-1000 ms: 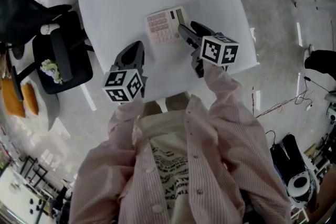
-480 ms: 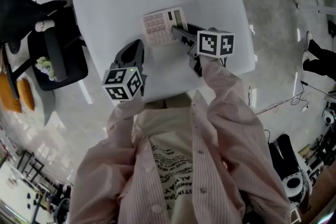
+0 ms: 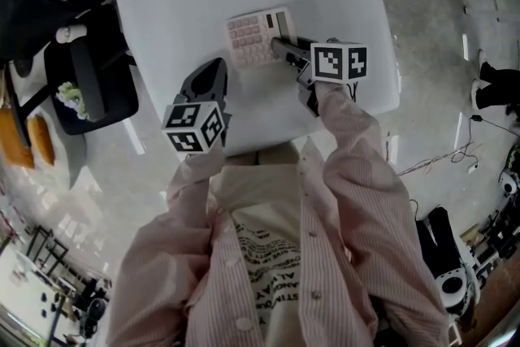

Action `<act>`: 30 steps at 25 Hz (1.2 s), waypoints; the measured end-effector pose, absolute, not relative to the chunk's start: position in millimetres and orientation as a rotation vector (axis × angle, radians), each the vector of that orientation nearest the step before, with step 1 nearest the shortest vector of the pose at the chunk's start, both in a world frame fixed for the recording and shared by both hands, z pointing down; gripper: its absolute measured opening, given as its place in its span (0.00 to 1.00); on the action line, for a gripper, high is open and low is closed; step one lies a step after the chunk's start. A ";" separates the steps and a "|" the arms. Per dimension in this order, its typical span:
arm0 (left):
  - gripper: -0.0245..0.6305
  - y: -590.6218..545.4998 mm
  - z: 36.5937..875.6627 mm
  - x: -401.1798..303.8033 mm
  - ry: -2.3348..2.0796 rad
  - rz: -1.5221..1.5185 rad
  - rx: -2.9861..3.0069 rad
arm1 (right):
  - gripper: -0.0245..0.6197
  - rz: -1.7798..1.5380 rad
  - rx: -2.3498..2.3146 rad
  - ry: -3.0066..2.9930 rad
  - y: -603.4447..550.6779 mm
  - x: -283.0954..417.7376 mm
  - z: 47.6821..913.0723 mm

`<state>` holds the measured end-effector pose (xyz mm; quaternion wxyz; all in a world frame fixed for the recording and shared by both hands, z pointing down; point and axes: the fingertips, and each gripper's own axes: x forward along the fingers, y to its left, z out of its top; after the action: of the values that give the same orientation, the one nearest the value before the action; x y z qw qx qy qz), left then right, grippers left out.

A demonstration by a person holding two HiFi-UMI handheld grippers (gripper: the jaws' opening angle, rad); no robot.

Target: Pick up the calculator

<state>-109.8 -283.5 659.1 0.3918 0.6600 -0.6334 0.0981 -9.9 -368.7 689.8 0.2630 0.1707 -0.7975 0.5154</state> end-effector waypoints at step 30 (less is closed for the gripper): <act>0.04 -286.6 610.4 -130.7 -1.585 0.239 1.821 | 0.16 1.940 0.697 -2.309 -373.2 -5.6 628.8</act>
<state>-130.7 -286.6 610.4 0.3503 0.7029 -0.6121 0.0925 -5.6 -373.2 628.8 0.0229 0.2251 -0.7457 0.6266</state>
